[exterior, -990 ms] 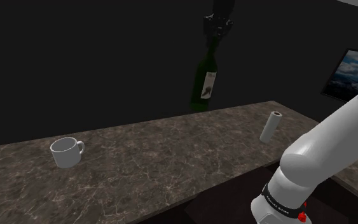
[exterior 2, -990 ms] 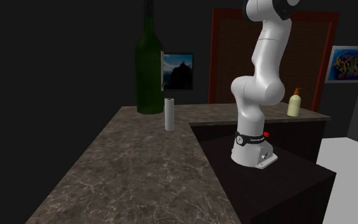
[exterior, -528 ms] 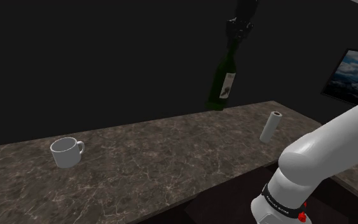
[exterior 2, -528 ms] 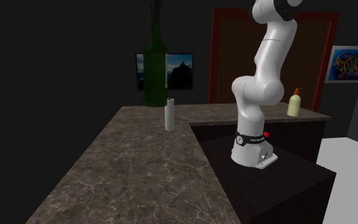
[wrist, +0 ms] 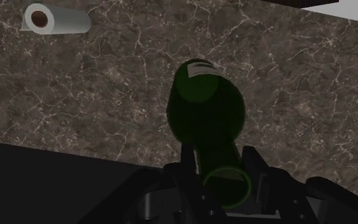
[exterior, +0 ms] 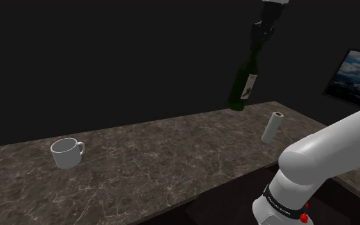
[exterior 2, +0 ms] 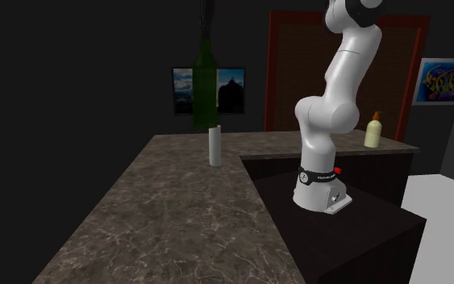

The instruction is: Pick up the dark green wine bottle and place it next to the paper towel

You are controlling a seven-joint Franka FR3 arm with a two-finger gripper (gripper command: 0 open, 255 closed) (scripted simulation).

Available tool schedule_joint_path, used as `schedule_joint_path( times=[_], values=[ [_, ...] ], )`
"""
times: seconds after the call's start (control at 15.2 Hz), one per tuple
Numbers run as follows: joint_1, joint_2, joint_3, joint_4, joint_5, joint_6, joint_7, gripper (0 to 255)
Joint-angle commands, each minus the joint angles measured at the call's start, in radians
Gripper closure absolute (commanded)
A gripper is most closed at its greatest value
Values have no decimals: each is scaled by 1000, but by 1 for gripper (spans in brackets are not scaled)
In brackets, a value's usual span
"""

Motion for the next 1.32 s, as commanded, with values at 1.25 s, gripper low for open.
schedule_joint_path(
  times=[1.25],
  values=[
    [-101,236,-493,284,-3,-38,-607,255]
  ],
)
